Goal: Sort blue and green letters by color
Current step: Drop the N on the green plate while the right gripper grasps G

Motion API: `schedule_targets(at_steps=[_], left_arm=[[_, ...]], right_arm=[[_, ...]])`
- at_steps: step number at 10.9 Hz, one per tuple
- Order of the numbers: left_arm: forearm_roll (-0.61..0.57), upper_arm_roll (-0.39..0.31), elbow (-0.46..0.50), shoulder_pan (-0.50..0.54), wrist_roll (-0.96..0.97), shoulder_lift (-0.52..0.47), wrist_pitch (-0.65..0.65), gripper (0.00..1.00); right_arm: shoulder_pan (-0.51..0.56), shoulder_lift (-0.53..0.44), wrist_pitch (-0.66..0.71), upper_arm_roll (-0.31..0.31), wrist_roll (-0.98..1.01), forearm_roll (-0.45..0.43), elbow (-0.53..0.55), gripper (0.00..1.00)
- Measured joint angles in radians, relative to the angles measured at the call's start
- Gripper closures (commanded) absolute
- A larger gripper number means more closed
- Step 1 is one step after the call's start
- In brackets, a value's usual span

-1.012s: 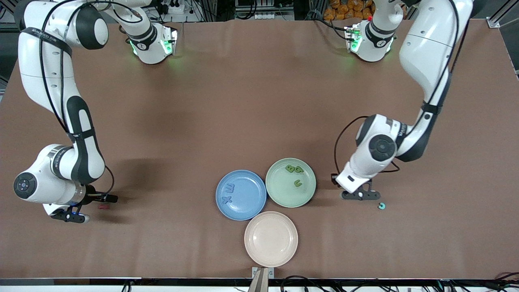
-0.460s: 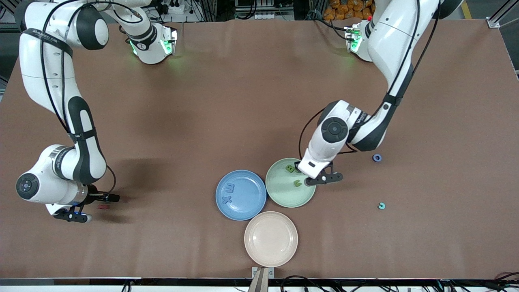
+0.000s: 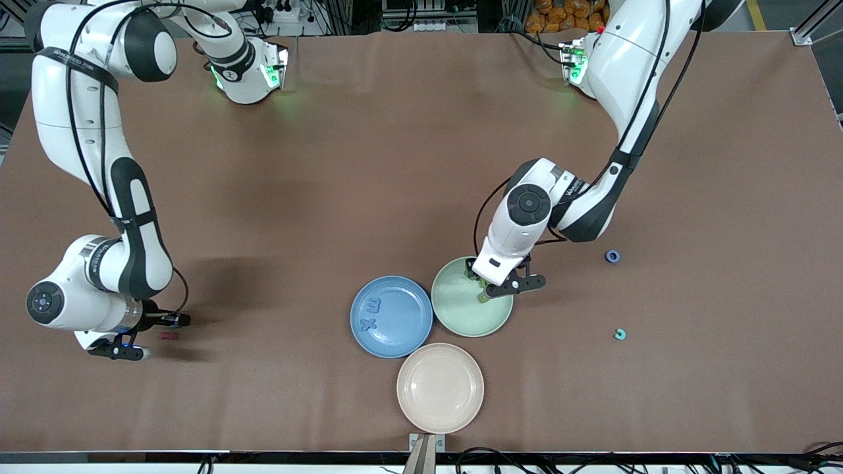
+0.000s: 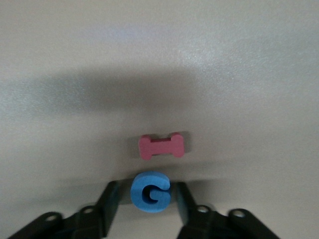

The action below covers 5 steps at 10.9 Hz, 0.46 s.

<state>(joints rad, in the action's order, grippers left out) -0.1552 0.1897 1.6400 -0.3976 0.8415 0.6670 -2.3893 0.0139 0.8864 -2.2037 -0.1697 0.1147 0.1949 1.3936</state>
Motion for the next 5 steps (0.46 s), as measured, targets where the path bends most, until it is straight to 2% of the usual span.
schedule_targets(at_steps=[2, 5], left_arm=[[-0.004, -0.003, -0.009, 0.018, -0.01, -0.001, 0.016, 0.0], [-0.006, 0.001, -0.014, 0.094, -0.147, -0.027, 0.095, 0.0]], right_arm=[[0.0, -0.004, 0.01, 0.001, 0.007, 0.0, -0.005, 1.0], [-0.001, -0.003, 0.011, 0.002, 0.008, 0.0, -0.006, 1.0]])
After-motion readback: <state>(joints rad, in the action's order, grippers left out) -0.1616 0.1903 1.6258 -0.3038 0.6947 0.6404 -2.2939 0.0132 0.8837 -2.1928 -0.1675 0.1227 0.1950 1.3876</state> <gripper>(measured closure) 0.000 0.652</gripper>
